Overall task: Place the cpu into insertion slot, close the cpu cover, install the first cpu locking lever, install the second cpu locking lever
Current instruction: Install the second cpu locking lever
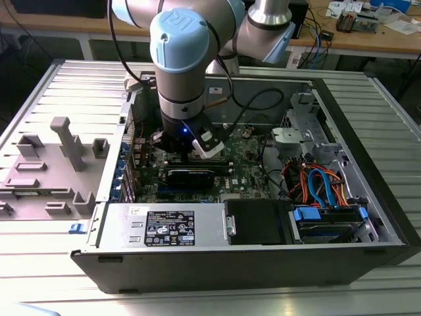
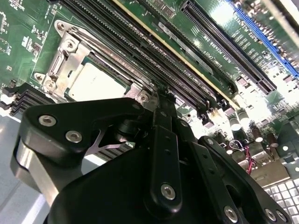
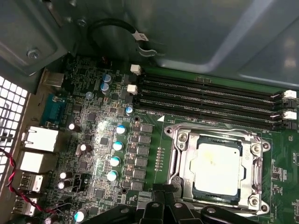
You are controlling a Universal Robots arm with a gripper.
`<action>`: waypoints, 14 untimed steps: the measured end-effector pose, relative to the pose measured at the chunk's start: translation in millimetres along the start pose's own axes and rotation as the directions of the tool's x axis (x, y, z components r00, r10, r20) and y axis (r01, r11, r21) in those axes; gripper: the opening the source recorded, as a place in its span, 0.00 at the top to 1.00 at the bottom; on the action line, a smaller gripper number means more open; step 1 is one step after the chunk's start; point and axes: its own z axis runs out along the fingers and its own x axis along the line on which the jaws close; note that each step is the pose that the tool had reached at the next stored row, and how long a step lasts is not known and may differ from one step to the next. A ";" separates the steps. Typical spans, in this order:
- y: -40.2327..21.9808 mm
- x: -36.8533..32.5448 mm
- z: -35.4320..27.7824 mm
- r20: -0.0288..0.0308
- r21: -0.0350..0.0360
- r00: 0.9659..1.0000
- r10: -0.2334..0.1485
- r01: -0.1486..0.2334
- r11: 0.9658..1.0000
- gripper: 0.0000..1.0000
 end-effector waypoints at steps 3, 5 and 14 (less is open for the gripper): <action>-0.1 0.0 0.6 0.000 0.000 1.000 0.000 0.000 1.000 0.89; -0.2 0.0 1.1 0.000 0.000 1.000 0.000 0.000 1.000 0.89; 1.1 -0.3 -5.4 -0.002 0.014 1.000 -0.001 0.001 1.000 0.89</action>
